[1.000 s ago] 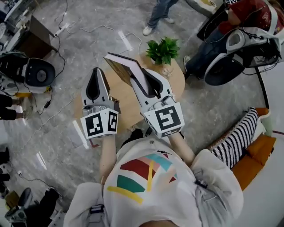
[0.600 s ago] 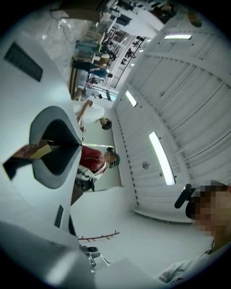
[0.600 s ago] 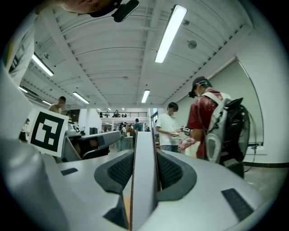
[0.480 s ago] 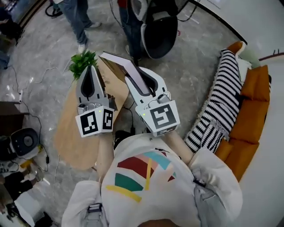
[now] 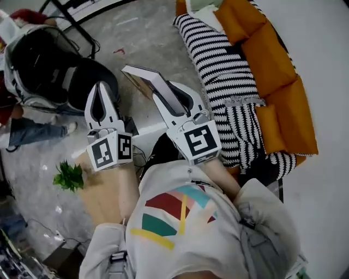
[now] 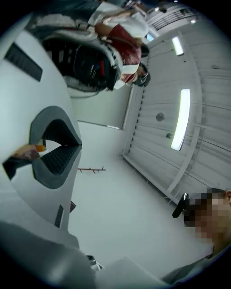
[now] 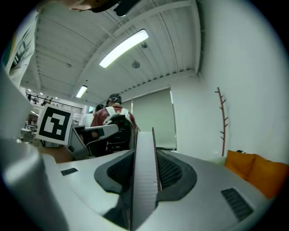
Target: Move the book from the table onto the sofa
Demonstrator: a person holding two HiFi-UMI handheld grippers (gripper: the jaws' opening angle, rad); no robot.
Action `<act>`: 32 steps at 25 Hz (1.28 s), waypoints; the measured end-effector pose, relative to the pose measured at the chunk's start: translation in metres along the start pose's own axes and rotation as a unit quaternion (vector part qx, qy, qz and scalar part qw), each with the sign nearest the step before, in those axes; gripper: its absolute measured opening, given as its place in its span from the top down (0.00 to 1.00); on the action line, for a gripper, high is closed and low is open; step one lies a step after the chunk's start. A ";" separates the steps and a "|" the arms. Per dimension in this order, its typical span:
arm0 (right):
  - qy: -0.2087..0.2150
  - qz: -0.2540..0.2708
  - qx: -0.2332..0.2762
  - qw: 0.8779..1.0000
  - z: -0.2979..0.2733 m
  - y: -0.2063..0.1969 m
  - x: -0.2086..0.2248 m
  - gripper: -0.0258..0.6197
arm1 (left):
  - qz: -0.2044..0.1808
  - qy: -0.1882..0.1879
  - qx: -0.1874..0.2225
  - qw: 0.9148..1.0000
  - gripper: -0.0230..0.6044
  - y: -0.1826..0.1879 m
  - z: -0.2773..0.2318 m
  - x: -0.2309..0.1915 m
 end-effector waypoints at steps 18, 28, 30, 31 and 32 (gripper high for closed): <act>-0.388 -0.047 -0.078 0.917 0.122 -0.066 0.301 0.72 | 0.091 -0.370 -0.111 0.918 0.95 -0.165 -0.244 0.323; -0.420 -0.085 -0.095 0.898 0.110 -0.085 0.426 0.72 | 0.096 -0.390 -0.130 0.906 0.95 -0.217 -0.348 0.390; -0.429 -0.103 -0.098 0.892 0.113 -0.091 0.434 0.72 | 0.093 -0.388 -0.144 0.905 0.95 -0.227 -0.361 0.395; -0.435 -0.114 -0.100 0.887 0.117 -0.096 0.437 0.72 | 0.090 -0.389 -0.151 0.904 0.95 -0.232 -0.364 0.399; -0.441 -0.129 -0.102 0.882 0.124 -0.103 0.440 0.72 | 0.088 -0.392 -0.157 0.902 0.95 -0.237 -0.365 0.405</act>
Point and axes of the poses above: the fingertips, and each gripper's own axes: z backward along the fingers, x to its right, y out of its top, the point moved 7 cm from there along z, backward along the fingers, and after that the axes turned 5 degrees about z, right-handed, at the moved point
